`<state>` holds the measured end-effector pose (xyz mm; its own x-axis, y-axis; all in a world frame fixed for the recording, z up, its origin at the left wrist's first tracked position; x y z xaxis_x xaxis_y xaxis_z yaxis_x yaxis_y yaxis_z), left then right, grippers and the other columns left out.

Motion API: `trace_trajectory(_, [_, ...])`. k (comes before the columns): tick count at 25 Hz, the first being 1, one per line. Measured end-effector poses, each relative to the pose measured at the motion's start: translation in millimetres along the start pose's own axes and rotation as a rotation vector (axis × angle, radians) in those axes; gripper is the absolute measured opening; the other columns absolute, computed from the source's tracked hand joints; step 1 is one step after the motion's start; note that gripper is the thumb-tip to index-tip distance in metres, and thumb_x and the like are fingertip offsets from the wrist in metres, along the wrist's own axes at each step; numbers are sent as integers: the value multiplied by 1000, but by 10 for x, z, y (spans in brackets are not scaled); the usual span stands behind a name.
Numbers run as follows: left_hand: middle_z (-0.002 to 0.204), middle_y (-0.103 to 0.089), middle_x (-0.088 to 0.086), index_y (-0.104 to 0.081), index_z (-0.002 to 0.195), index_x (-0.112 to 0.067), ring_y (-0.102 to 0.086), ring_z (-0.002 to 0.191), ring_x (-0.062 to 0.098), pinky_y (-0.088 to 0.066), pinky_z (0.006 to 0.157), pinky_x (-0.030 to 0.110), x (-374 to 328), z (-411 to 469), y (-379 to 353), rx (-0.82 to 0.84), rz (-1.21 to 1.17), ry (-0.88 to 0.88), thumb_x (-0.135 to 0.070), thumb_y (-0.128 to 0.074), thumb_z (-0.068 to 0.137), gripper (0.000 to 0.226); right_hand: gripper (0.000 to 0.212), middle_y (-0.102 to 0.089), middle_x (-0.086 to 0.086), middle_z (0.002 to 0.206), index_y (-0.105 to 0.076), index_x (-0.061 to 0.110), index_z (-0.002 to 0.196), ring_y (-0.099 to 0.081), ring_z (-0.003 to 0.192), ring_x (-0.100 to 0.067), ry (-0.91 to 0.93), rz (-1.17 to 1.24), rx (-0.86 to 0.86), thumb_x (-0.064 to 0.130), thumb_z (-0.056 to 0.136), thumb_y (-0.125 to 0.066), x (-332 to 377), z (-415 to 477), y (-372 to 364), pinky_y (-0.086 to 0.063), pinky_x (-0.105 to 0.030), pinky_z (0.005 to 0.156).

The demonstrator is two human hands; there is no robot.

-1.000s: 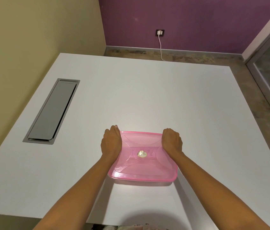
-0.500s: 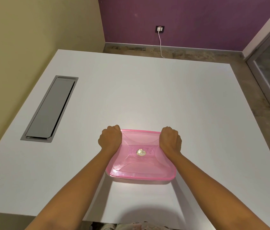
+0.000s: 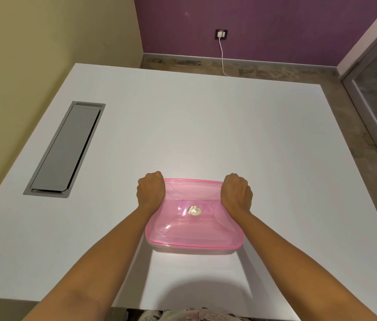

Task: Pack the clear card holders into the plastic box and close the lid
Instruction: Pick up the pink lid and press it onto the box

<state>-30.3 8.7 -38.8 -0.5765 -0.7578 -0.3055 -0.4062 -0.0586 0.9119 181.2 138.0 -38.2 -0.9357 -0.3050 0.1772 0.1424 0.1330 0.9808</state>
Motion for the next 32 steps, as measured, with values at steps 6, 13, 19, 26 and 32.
trace_trajectory(6, [95,-64,20,-54,92,1,-59,87,38,-41,65,36,74,-86,80,-112,-150,85,-10,-30,96,27,19,-63,-16,84,-55,2,81,-60,77,-36,-67,143,-33,-1,89,-38,-96,23,-4,-36,-32,57])
trace_trajectory(13, [89,-58,10,-44,91,-11,-59,79,36,-37,65,36,449,-750,-70,-190,-321,178,-40,-25,99,36,41,-63,-15,100,-48,8,101,-61,90,-40,-297,343,-18,40,101,-22,-463,-563,-4,-39,-40,71])
trace_trajectory(19, [77,-55,6,-42,85,-12,-51,69,31,-38,63,35,574,-842,-175,-161,-388,230,-44,-24,99,40,38,-55,-9,72,-36,14,92,-62,83,-41,-417,401,42,46,99,-17,-599,-1010,-147,-37,-37,66])
trace_trajectory(26, [96,-64,20,-54,110,-11,-58,94,43,-43,79,45,634,-861,-227,-143,-452,309,-50,-10,98,60,39,-65,-21,87,-34,15,88,-61,84,-43,-450,450,0,47,99,-15,-618,-1005,-163,-37,-38,65])
trace_trajectory(32, [109,-63,29,-56,109,0,-56,104,45,-44,92,50,654,-855,-232,-121,-466,324,-33,-9,102,58,38,-65,-19,86,-34,15,89,-62,81,-42,-444,432,-6,47,99,-15,-619,-1033,-160,-39,-37,65])
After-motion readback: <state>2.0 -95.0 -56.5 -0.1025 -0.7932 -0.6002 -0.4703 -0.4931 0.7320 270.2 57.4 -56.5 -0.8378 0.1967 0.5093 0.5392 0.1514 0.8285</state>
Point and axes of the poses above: each hand's wrist, its own z-axis towards the middle knuckle, its own y-axis out of the back of the hand, x = y × z, the point moved 9 cm from there along z, towards the middle knuckle
